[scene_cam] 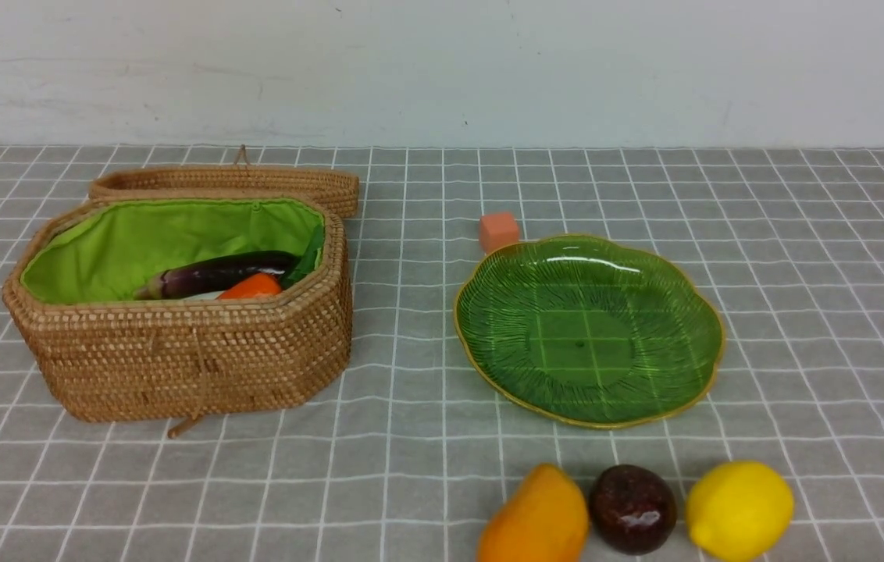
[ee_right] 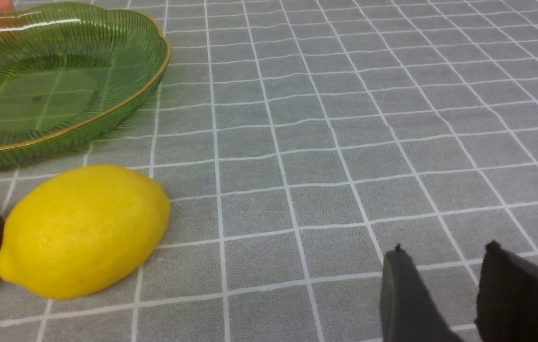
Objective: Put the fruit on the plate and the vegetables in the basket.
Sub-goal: Use the right arm to grab a lemon and put it into the right plate
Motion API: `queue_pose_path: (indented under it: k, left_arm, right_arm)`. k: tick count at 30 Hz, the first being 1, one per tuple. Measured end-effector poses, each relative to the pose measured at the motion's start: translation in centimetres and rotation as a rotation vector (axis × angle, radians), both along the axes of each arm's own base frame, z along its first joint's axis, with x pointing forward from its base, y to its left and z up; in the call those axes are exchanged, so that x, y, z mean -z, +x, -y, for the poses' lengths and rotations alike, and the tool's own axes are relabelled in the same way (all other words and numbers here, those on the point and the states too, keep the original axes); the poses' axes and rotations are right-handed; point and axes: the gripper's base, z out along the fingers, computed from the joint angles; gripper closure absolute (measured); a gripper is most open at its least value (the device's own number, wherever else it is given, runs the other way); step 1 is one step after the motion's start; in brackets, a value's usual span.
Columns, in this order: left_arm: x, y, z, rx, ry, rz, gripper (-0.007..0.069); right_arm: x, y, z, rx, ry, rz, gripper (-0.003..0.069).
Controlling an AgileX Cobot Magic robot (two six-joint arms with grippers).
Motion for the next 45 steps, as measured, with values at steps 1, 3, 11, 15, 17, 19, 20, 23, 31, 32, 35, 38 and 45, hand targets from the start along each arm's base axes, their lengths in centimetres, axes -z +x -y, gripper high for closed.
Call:
queue_pose_path:
  k: [1, 3, 11, 15, 17, 19, 20, 23, 31, 32, 35, 38, 45]
  left_arm:
    - [0.0, 0.0, 0.0, 0.0, 0.0, 0.0, 0.0617]
    - [0.0, 0.0, 0.0, 0.0, 0.0, 0.0, 0.0616]
    - [0.0, 0.0, -0.1, -0.002, 0.034, 0.001, 0.0606]
    - [0.0, 0.0, -0.2, -0.003, 0.047, 0.002, 0.0604]
    - [0.0, 0.0, -0.2, -0.003, 0.047, 0.002, 0.0602]
    - [0.0, 0.0, -0.2, -0.003, 0.048, 0.002, 0.0601]
    - [0.0, 0.0, -0.2, -0.003, 0.048, 0.002, 0.0599]
    - [0.0, 0.0, -0.2, -0.003, 0.048, 0.002, 0.0596]
    - [0.0, 0.0, -0.2, -0.003, 0.048, 0.002, 0.0586]
    - [0.0, 0.0, -0.2, -0.003, 0.048, 0.002, 0.0584]
    - [0.0, 0.0, -0.2, -0.003, 0.048, 0.002, 0.0581]
    - [0.0, 0.0, -0.2, -0.003, 0.048, 0.002, 0.0575]
    - [0.0, 0.0, -0.2, -0.003, 0.048, 0.002, 0.0574]
  right_arm:
    - [0.0, 0.0, 0.0, 0.0, 0.0, 0.0, 0.0418]
    - [0.0, 0.0, 0.0, 0.0, -0.001, 0.0, 0.0418]
    - [-1.2, 0.4, 0.0, -0.011, -0.057, 0.152, 0.0418]
    - [-2.3, 0.5, -0.1, -0.011, 0.019, 0.286, 0.0418]
    - [-3.0, 0.5, -0.2, -0.012, 0.082, 0.378, 0.0418]
    - [-3.4, 0.4, -0.2, -0.012, 0.136, 0.429, 0.0418]
    - [-3.7, 0.4, -0.2, -0.01, 0.178, 0.457, 0.0418]
    - [-4.1, 0.3, -0.2, -0.01, 0.287, 0.522, 0.0418]
    - [-12.9, -2.0, -0.5, -0.064, 0.51, 0.75, 0.0418]
    - [-14.9, -2.3, -0.5, -0.057, 0.513, 0.743, 0.0418]
    - [-18.5, -2.1, -0.2, 0.01, 0.508, 0.624, 0.0418]
    - [-19.9, -0.2, 0.4, 0.118, 0.435, 0.383, 0.0418]
    - [-16.4, 5.2, 1.0, 0.168, 0.287, -0.143, 0.0418]
